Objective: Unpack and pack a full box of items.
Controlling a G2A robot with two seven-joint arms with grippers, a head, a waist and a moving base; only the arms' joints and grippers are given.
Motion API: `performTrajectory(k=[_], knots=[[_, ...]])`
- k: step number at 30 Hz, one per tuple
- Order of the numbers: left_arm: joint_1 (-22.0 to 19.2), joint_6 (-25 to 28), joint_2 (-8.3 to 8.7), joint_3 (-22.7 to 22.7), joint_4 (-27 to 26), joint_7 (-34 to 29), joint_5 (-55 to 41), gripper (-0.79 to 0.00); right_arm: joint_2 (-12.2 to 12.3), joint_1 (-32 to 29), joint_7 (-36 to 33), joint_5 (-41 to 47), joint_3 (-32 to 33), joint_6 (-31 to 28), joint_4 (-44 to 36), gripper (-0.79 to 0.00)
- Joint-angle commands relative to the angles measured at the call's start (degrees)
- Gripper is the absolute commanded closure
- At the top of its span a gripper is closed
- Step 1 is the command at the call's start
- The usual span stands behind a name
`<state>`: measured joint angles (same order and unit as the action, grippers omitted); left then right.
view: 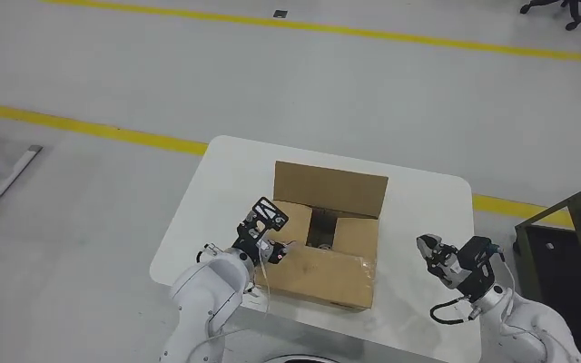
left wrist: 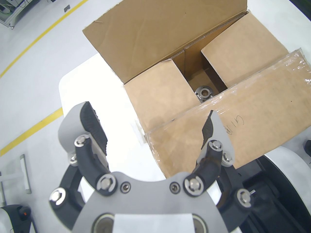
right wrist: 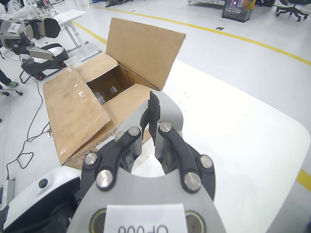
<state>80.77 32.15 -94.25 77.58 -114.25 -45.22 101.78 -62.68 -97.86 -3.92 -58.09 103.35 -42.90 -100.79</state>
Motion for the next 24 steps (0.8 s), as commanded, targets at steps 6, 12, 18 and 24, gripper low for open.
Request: performTrajectory(k=[6,12,18,24], knots=[[0.0,0.01,0.0,0.0,0.0,-0.01,-0.02,-0.785,0.07,0.17,-1.42,-1.59,-1.13,-0.2,-1.79,0.0],[0.0,0.01,0.0,0.0,0.0,-0.01,-0.02,-0.785,0.39,0.8,-10.23,6.7,-3.3,-1.75,-0.77,0.0],[0.0,0.01,0.0,0.0,0.0,-0.01,-0.02,-0.785,1.3,2.29,-24.85,17.32,-6.21,-5.01,0.24,-0.665],[0.0,0.01,0.0,0.0,0.0,-0.01,-0.02,-0.785,1.6,2.89,-27.08,20.59,-6.06,-5.16,0.4,-0.785]])
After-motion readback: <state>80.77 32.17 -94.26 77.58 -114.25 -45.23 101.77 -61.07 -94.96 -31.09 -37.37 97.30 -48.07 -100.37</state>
